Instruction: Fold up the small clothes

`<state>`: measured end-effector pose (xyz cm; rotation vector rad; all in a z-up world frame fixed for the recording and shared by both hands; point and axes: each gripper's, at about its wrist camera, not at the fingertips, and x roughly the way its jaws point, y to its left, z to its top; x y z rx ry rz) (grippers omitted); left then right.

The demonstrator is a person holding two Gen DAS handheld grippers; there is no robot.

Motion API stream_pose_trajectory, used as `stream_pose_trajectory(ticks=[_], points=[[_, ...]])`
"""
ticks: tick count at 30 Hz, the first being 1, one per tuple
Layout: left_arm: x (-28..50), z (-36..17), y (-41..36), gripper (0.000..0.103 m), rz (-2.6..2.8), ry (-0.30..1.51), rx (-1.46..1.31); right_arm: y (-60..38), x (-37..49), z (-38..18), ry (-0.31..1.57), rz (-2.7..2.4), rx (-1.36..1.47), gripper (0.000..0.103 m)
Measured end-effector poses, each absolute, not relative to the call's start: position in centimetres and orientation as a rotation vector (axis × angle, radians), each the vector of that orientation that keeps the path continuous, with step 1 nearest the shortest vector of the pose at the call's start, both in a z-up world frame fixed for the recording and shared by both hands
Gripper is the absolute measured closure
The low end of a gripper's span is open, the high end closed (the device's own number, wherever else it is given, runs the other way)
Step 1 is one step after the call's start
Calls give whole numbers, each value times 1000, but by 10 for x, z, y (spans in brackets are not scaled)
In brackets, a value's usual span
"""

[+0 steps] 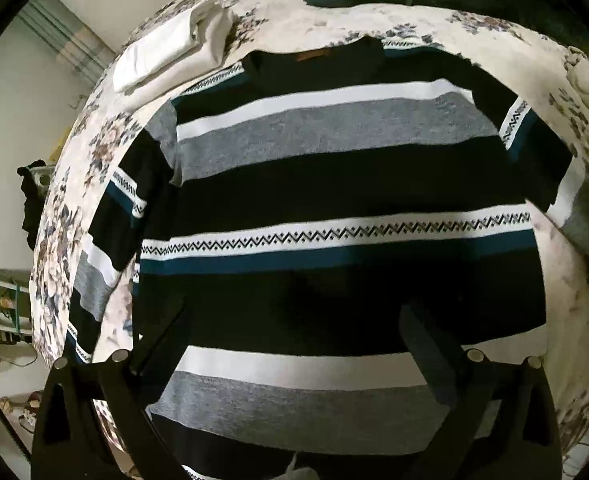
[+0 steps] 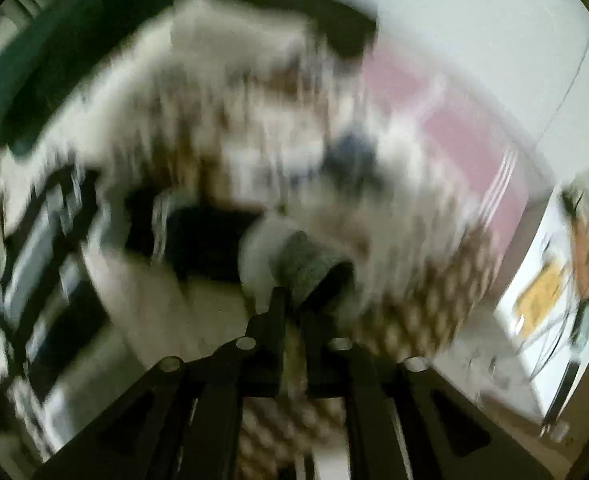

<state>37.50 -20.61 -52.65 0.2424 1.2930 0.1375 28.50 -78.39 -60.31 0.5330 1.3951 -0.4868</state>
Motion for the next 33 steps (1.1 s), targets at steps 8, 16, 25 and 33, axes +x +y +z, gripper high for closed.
stream_pose_trajectory(ticks=[8, 16, 25, 33], points=[[363, -546, -195, 0, 138, 1339, 264, -833, 214, -647, 1242, -628, 1115, 39], [362, -558, -200, 0, 132, 1357, 278, -868, 247, -696, 1177, -618, 1415, 101], [363, -555, -212, 0, 107, 1351, 245, -889, 281, -606, 1053, -671, 1029, 100], [357, -560, -212, 0, 97, 1370, 230, -905, 243, -638, 1128, -728, 1189, 40]])
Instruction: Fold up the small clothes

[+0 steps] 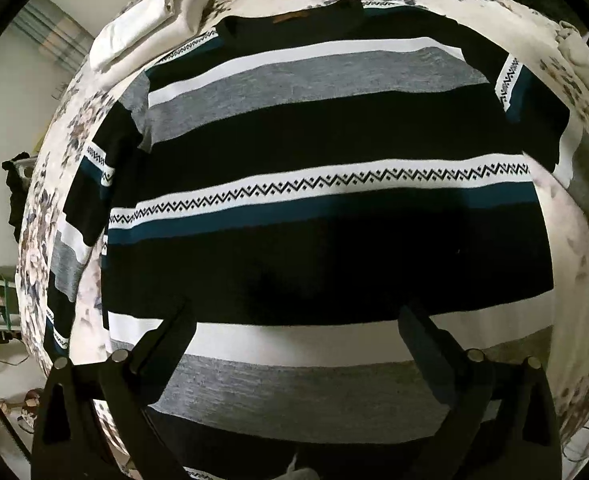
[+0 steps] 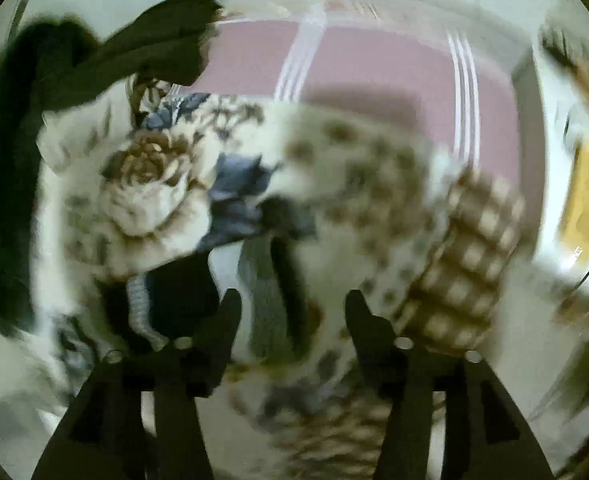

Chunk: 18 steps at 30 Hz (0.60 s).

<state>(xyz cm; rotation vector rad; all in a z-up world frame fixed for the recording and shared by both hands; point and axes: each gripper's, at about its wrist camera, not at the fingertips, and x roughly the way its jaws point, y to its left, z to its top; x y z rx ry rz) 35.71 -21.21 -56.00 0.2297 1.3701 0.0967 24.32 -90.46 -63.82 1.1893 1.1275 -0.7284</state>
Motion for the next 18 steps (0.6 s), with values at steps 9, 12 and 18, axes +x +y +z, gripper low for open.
stream_pose_trajectory(ticks=[9, 12, 18], points=[[346, -576, -189, 0, 155, 1428, 208, -874, 225, -717, 821, -714, 1669, 29], [348, -576, -174, 0, 189, 1429, 181, -875, 240, -707, 749, -801, 1581, 92], [354, -566, -120, 0, 309, 1418, 75, -836, 329, -611, 898, -678, 1127, 93]])
